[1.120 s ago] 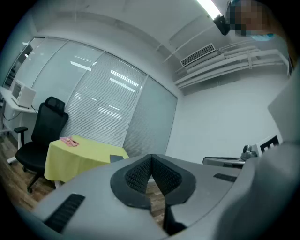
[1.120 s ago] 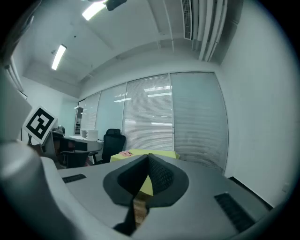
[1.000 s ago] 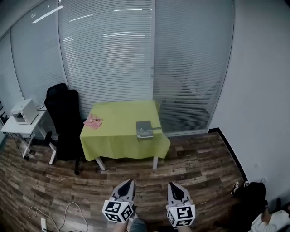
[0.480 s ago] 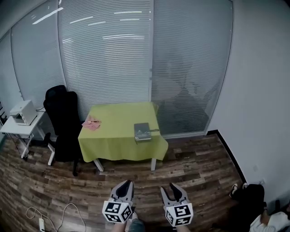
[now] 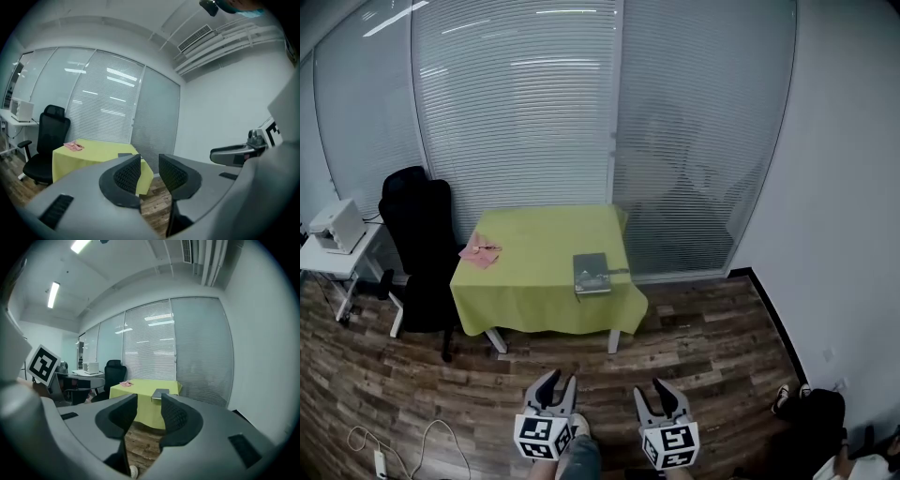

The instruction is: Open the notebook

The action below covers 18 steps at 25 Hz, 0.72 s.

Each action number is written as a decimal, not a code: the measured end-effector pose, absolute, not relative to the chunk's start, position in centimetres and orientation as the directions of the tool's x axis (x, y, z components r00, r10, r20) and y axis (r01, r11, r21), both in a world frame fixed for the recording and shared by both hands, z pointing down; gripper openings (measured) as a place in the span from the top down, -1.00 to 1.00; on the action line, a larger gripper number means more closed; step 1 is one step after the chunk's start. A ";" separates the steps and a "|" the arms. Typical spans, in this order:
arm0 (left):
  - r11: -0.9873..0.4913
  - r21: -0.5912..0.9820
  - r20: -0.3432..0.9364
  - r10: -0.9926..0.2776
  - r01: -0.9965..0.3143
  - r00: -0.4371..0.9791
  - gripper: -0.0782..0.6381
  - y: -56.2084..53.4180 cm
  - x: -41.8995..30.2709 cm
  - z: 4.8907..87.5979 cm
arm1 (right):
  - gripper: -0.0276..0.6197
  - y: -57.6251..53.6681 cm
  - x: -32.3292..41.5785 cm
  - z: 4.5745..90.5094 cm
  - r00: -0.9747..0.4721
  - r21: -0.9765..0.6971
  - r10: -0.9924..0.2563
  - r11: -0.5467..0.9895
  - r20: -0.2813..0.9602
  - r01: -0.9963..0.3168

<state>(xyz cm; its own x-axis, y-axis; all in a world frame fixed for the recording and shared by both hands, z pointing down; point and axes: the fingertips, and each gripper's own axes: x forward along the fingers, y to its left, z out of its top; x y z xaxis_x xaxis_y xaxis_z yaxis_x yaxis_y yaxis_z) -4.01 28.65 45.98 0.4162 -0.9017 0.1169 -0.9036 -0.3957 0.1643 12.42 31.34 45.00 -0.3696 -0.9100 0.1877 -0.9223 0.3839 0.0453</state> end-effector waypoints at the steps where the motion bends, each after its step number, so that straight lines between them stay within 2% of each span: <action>1: -0.394 0.166 0.123 -0.901 -0.904 0.416 0.44 27.4 -3.9 46.4 | 0.42 30.2 12.4 45.3 -0.369 0.048 -0.909 0.385 0.193 -0.922; 10: -0.435 0.164 0.193 -0.866 -0.885 0.461 0.42 12.1 -3.1 49.4 | 0.42 15.5 12.4 48.5 -0.339 0.066 -0.896 0.371 0.285 -0.926; 18: -0.505 0.051 0.279 -0.821 -0.862 0.498 0.38 0.4 -3.3 52.1 | 0.42 2.7 10.6 50.6 -0.322 0.081 -0.883 0.369 0.342 -0.926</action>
<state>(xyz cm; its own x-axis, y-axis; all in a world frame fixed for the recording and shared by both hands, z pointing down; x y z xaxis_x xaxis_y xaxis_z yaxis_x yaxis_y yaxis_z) -3.33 0.42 52.08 0.4979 -0.8212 0.2788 -0.8616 -0.5051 0.0509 10.64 2.68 50.64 -0.3221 -0.8826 0.3425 -0.9257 0.3694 0.0814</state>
